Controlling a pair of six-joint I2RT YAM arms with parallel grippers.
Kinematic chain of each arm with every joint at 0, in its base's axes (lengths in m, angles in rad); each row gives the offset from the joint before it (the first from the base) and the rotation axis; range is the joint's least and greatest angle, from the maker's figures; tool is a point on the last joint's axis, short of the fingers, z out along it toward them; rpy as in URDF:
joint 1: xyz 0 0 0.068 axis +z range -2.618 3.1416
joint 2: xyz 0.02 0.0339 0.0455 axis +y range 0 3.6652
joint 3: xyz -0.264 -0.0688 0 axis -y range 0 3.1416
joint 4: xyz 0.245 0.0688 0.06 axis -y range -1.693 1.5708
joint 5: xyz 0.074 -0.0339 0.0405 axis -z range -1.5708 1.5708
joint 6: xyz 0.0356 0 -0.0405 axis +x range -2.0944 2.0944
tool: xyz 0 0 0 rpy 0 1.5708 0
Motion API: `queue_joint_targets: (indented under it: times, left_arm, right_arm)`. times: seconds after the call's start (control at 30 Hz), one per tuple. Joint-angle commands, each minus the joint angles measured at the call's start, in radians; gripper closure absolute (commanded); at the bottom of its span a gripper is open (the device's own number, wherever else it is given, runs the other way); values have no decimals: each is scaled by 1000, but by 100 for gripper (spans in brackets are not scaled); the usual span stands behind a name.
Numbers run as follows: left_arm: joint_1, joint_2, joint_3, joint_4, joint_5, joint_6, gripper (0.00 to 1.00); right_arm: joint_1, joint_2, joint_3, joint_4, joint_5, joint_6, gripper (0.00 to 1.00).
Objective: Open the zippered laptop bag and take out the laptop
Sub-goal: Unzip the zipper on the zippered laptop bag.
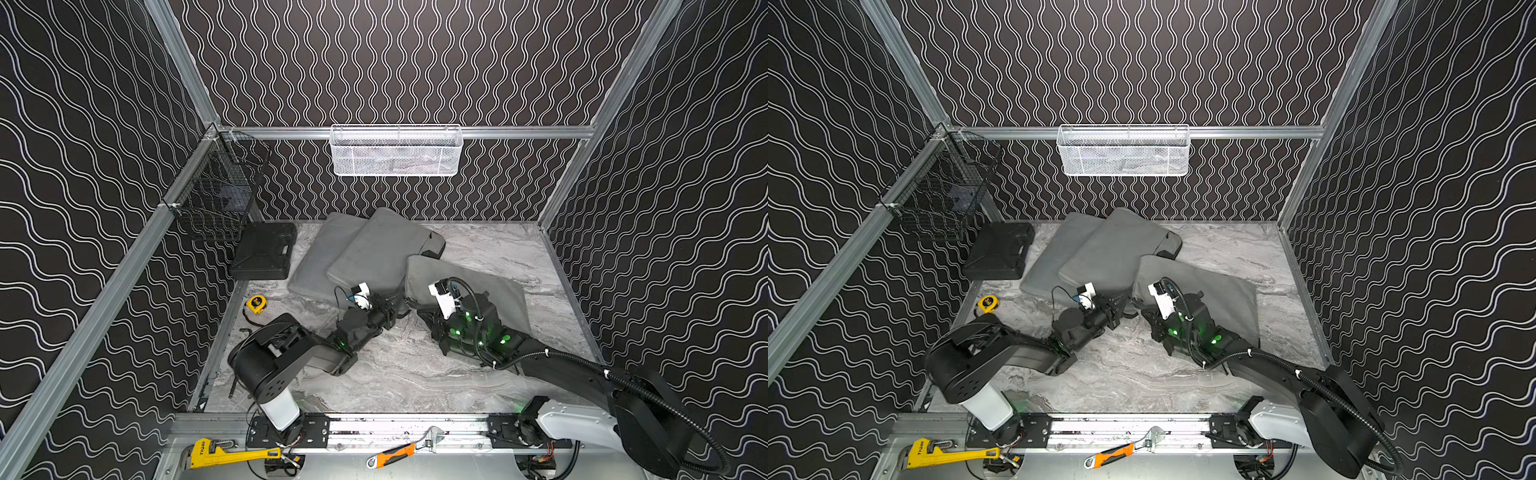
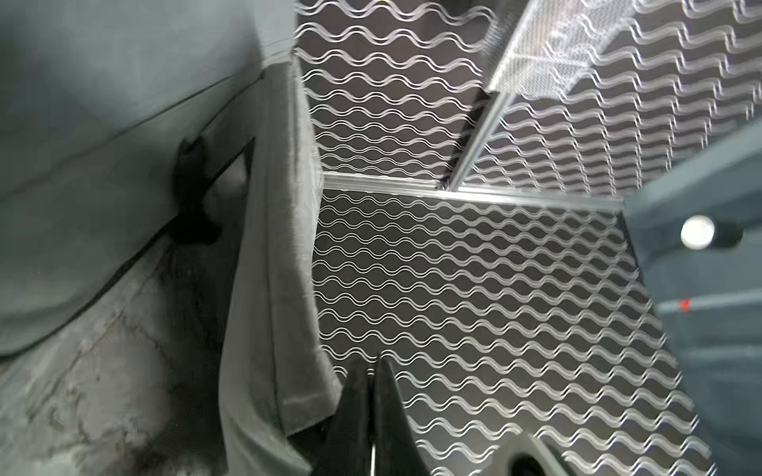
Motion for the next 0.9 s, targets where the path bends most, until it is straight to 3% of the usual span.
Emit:
queue_joint_targets:
  times: [0.0,0.23,0.37,0.6,0.87]
  left_arm:
    - [42,-51,41,38,142,223,100]
    - [54,-62,101,5,250,421,100]
    - [54,-18,124,68,284,491,100]
    - [37,-18,186,-100,331,717,100]
    - [33,79,245,-105,359,818,100]
  right_arm:
    - [1,7,38,-48,-14,-27,100]
    - [1,28,90,-114,-11,-50,100]
    - [-1,63,112,-143,55,-48,100]
    - [-36,115,148,-164,141,-31,100]
    - [-71,189,190,-117,113,-53,97]
